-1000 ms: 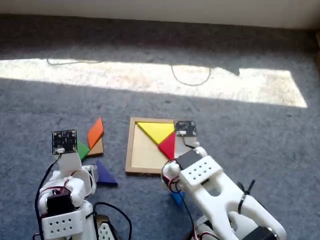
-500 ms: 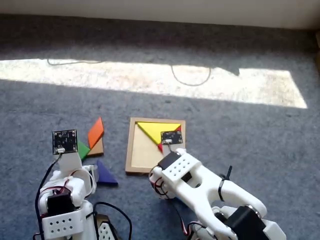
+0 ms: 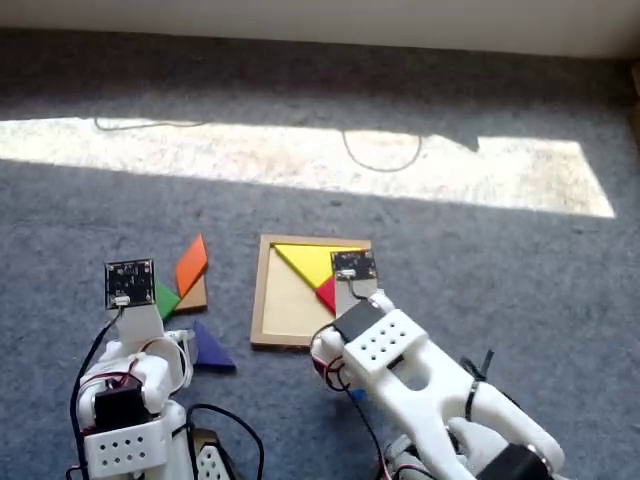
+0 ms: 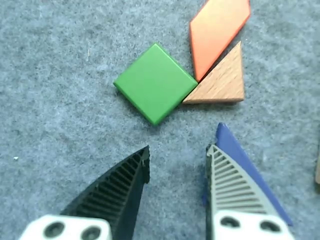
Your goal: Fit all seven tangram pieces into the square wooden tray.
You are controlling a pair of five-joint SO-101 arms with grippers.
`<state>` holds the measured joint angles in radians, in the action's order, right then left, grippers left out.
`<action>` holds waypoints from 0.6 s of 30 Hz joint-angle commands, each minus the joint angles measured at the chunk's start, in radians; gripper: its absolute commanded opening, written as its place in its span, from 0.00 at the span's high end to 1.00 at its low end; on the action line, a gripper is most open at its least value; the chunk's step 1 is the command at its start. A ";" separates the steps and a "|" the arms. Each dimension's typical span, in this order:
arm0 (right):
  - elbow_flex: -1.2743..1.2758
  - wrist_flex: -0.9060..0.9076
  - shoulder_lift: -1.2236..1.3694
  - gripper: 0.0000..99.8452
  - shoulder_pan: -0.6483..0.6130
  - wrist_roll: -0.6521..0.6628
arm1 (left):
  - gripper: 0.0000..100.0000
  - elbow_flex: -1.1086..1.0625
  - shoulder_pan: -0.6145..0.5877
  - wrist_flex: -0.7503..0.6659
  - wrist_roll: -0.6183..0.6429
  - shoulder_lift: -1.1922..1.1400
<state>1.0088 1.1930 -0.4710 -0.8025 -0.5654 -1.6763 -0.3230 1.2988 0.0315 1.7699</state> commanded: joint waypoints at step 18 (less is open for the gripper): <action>-0.148 -0.375 -0.073 0.99 0.059 -0.245 | 0.81 -0.019 -0.008 0.008 0.003 0.050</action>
<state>0.9152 0.9244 -0.6398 -0.7564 -0.7373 -1.6763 -0.3230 1.2988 0.0315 1.7699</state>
